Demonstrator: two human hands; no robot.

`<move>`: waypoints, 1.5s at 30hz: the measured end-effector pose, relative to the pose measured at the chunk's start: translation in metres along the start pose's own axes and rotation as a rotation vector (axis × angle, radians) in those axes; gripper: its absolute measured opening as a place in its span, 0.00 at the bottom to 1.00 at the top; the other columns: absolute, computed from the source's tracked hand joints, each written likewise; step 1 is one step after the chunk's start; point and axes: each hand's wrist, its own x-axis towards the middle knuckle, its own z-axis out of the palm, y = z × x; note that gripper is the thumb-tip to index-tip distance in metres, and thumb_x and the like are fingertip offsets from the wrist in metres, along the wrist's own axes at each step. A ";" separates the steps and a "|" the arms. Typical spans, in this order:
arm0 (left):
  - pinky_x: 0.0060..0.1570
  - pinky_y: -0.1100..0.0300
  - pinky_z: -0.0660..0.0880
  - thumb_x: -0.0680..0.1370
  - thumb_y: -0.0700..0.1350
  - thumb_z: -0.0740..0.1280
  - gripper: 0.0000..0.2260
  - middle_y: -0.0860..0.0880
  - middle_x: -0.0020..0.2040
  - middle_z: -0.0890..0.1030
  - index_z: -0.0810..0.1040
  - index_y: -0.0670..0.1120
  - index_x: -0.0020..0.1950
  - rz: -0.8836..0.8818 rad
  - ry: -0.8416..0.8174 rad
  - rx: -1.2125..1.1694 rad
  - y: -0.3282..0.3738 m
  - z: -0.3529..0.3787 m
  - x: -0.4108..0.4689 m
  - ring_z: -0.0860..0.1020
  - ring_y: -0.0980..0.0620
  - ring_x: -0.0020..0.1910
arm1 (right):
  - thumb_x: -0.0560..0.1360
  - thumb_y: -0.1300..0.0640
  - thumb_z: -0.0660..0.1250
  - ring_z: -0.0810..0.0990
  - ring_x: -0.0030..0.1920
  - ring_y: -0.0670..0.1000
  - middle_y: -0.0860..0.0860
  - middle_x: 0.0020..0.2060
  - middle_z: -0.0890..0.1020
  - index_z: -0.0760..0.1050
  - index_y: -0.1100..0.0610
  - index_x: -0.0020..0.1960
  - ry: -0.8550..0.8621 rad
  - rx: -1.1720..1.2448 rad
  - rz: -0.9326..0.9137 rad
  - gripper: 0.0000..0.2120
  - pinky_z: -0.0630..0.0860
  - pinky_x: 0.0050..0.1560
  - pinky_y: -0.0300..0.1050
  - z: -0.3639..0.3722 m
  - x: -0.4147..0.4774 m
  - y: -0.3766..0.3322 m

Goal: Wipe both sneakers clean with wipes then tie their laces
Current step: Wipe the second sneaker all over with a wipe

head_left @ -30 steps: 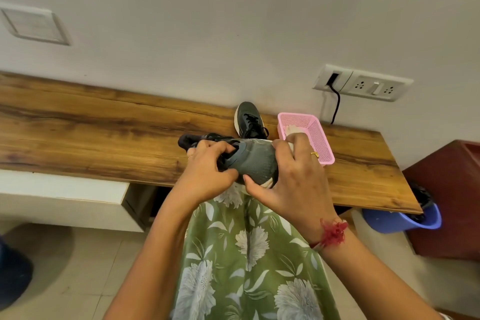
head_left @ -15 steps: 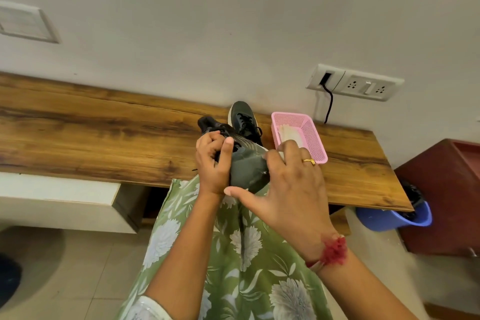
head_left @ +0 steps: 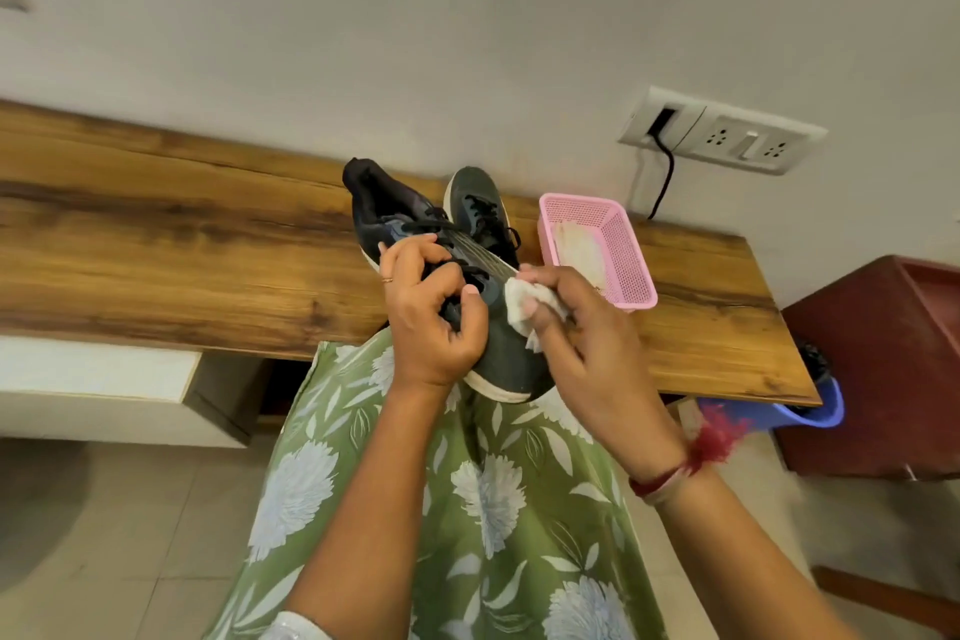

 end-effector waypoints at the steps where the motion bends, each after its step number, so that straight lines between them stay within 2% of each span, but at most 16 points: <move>1: 0.56 0.42 0.67 0.71 0.44 0.61 0.12 0.45 0.40 0.70 0.70 0.39 0.29 -0.004 0.007 -0.008 -0.001 -0.001 0.001 0.72 0.47 0.51 | 0.76 0.57 0.63 0.74 0.53 0.39 0.46 0.54 0.76 0.77 0.53 0.56 0.046 0.069 0.055 0.10 0.73 0.51 0.36 0.001 0.003 0.002; 3: 0.56 0.46 0.67 0.71 0.44 0.60 0.13 0.45 0.40 0.70 0.70 0.39 0.29 -0.022 0.012 -0.023 -0.005 -0.002 0.001 0.71 0.47 0.51 | 0.75 0.59 0.68 0.72 0.53 0.35 0.46 0.53 0.74 0.80 0.50 0.52 0.118 0.118 0.135 0.08 0.73 0.50 0.32 0.001 0.009 0.006; 7: 0.58 0.56 0.64 0.75 0.43 0.56 0.16 0.43 0.40 0.71 0.70 0.39 0.28 -0.046 0.035 -0.064 -0.012 -0.003 0.002 0.70 0.52 0.52 | 0.73 0.67 0.68 0.74 0.46 0.31 0.41 0.46 0.78 0.79 0.44 0.48 0.167 0.065 0.167 0.16 0.69 0.43 0.24 -0.009 0.021 0.007; 11: 0.56 0.52 0.65 0.77 0.44 0.50 0.19 0.47 0.44 0.70 0.71 0.40 0.31 -0.063 0.031 -0.104 -0.012 -0.003 0.003 0.69 0.55 0.55 | 0.74 0.66 0.65 0.73 0.45 0.31 0.43 0.48 0.80 0.82 0.50 0.51 -0.079 -0.102 0.160 0.13 0.67 0.47 0.21 -0.008 0.029 -0.003; 14: 0.56 0.51 0.65 0.77 0.43 0.50 0.19 0.47 0.45 0.70 0.72 0.40 0.31 -0.021 0.002 -0.101 -0.010 -0.004 0.000 0.69 0.54 0.56 | 0.74 0.63 0.68 0.75 0.49 0.39 0.46 0.50 0.81 0.82 0.54 0.51 -0.217 -0.146 0.026 0.09 0.69 0.53 0.27 -0.002 0.022 -0.012; 16: 0.57 0.51 0.64 0.77 0.43 0.50 0.19 0.47 0.45 0.70 0.72 0.39 0.32 0.000 -0.015 -0.097 -0.008 -0.003 0.000 0.69 0.54 0.56 | 0.73 0.63 0.69 0.77 0.48 0.40 0.44 0.47 0.81 0.81 0.53 0.50 -0.239 -0.130 -0.026 0.08 0.71 0.50 0.29 -0.003 0.020 -0.016; 19: 0.57 0.50 0.66 0.77 0.44 0.51 0.20 0.43 0.43 0.73 0.73 0.39 0.31 0.031 -0.045 -0.084 -0.004 0.001 -0.001 0.70 0.51 0.55 | 0.72 0.63 0.70 0.79 0.43 0.44 0.45 0.42 0.80 0.69 0.50 0.49 -0.120 -0.187 0.038 0.13 0.73 0.42 0.36 -0.005 0.029 -0.010; 21: 0.56 0.43 0.68 0.77 0.45 0.52 0.19 0.42 0.42 0.73 0.72 0.39 0.30 0.053 -0.056 -0.071 -0.002 0.003 -0.004 0.71 0.48 0.55 | 0.71 0.62 0.72 0.79 0.40 0.47 0.47 0.41 0.79 0.64 0.50 0.48 -0.042 -0.238 0.114 0.17 0.71 0.39 0.39 -0.006 0.033 -0.005; 24: 0.55 0.38 0.68 0.78 0.45 0.52 0.19 0.46 0.42 0.72 0.72 0.40 0.30 0.071 -0.048 -0.056 -0.005 0.003 -0.006 0.72 0.47 0.54 | 0.70 0.59 0.73 0.76 0.38 0.44 0.47 0.38 0.77 0.64 0.50 0.44 -0.141 -0.146 0.168 0.17 0.70 0.37 0.37 -0.004 0.023 -0.010; 26: 0.56 0.40 0.68 0.78 0.46 0.52 0.20 0.48 0.43 0.71 0.72 0.41 0.30 0.063 -0.044 -0.051 -0.007 0.003 -0.005 0.73 0.46 0.53 | 0.70 0.58 0.73 0.75 0.38 0.44 0.46 0.37 0.77 0.64 0.50 0.43 -0.192 -0.112 0.131 0.17 0.70 0.37 0.37 -0.002 0.021 -0.012; 30: 0.59 0.53 0.64 0.78 0.45 0.52 0.19 0.46 0.43 0.72 0.72 0.41 0.31 0.052 -0.045 -0.049 -0.006 0.003 -0.007 0.73 0.45 0.53 | 0.68 0.58 0.75 0.76 0.36 0.48 0.48 0.36 0.77 0.64 0.51 0.42 -0.026 -0.180 0.192 0.18 0.71 0.38 0.44 -0.003 0.034 0.004; 33: 0.60 0.59 0.62 0.81 0.48 0.50 0.23 0.48 0.44 0.71 0.72 0.39 0.31 0.021 -0.032 -0.067 -0.010 0.000 -0.004 0.72 0.47 0.54 | 0.69 0.59 0.75 0.77 0.38 0.49 0.49 0.36 0.77 0.63 0.49 0.42 -0.093 -0.066 0.139 0.19 0.72 0.37 0.42 0.002 0.024 -0.005; 36: 0.58 0.49 0.65 0.81 0.48 0.48 0.24 0.49 0.45 0.70 0.72 0.38 0.32 -0.048 -0.039 -0.104 -0.012 0.004 -0.006 0.70 0.54 0.55 | 0.70 0.61 0.73 0.77 0.36 0.48 0.49 0.36 0.77 0.64 0.52 0.44 -0.126 -0.154 0.048 0.17 0.73 0.37 0.44 0.007 0.025 -0.006; 38: 0.58 0.45 0.66 0.79 0.46 0.48 0.23 0.49 0.46 0.71 0.73 0.36 0.33 -0.102 -0.054 -0.112 -0.011 0.006 -0.010 0.69 0.54 0.55 | 0.69 0.60 0.74 0.78 0.38 0.49 0.49 0.37 0.78 0.63 0.50 0.42 -0.052 -0.184 0.158 0.18 0.73 0.38 0.47 0.004 0.035 0.004; 42: 0.57 0.60 0.63 0.80 0.47 0.48 0.24 0.49 0.46 0.71 0.72 0.37 0.33 -0.098 -0.043 -0.134 -0.011 0.004 -0.008 0.69 0.55 0.54 | 0.66 0.60 0.76 0.76 0.38 0.48 0.46 0.34 0.75 0.61 0.47 0.38 -0.116 0.018 0.181 0.22 0.72 0.38 0.44 0.004 0.029 0.000; 45: 0.57 0.50 0.66 0.83 0.54 0.45 0.30 0.50 0.46 0.70 0.71 0.38 0.32 -0.074 -0.070 -0.158 -0.010 0.008 -0.009 0.69 0.57 0.53 | 0.67 0.59 0.76 0.73 0.35 0.45 0.46 0.34 0.75 0.63 0.48 0.39 -0.151 -0.100 0.126 0.20 0.67 0.34 0.38 0.003 0.030 0.003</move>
